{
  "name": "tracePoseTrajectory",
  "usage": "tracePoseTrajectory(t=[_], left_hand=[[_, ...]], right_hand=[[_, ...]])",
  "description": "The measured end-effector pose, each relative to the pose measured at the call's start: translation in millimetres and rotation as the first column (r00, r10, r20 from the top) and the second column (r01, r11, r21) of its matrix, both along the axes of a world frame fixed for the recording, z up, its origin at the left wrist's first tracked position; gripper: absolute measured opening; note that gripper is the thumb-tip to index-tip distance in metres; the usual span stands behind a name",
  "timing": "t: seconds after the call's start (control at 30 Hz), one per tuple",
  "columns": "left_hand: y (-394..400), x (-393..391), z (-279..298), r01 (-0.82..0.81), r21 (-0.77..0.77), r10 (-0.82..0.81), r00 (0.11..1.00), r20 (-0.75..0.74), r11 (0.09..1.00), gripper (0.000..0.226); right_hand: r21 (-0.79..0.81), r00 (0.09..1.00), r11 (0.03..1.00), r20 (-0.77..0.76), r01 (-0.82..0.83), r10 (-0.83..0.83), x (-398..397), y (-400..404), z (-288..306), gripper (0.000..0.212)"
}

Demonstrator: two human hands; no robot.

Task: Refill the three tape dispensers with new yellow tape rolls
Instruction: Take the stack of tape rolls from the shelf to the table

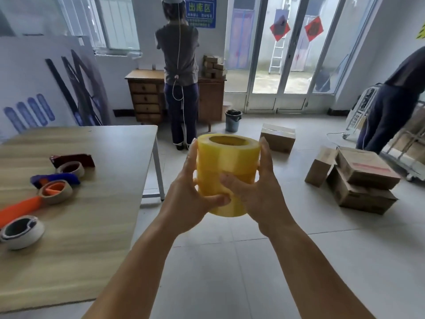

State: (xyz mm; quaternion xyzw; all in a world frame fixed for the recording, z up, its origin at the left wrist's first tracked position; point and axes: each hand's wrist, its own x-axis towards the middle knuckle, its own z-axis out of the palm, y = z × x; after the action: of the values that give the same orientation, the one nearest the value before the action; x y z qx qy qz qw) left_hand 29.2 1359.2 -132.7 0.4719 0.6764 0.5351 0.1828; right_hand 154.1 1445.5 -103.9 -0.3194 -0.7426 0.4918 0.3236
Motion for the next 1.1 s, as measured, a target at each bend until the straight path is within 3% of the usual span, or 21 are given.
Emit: tracePoseTrajectory(t=[0.27,0.4,0.53,0.8,1.1], left_hand=[[46,-96,6,-0.174,-0.027,0.173,0.984,-0.044,0.984,0.115],[50,-142,4,-0.334,-0.051,0.33,0.941,-0.076,0.941,0.109],[54,-187,-3,-0.473,-0.088,0.474,0.88,-0.016,0.877,0.115],[72,-269,-14,-0.708,-0.074,0.71,0.688,0.15,0.702,0.122],[39,-319,-31,-0.914,-0.075,0.904,0.377,0.202,0.399,0.125]], right_hand=[[0.025,0.992,0.991,0.018,-0.129,0.128,-117,67,-4,0.103],[0.017,0.964,0.964,0.002,-0.265,0.265,-182,85,-13,0.103],[-0.055,0.909,0.907,-0.036,-0.417,0.416,-246,100,-22,0.104],[-0.136,0.692,0.68,-0.081,-0.721,0.717,-368,132,-25,0.103],[-0.164,0.422,0.407,-0.072,-0.899,0.904,-476,103,-42,0.108]])
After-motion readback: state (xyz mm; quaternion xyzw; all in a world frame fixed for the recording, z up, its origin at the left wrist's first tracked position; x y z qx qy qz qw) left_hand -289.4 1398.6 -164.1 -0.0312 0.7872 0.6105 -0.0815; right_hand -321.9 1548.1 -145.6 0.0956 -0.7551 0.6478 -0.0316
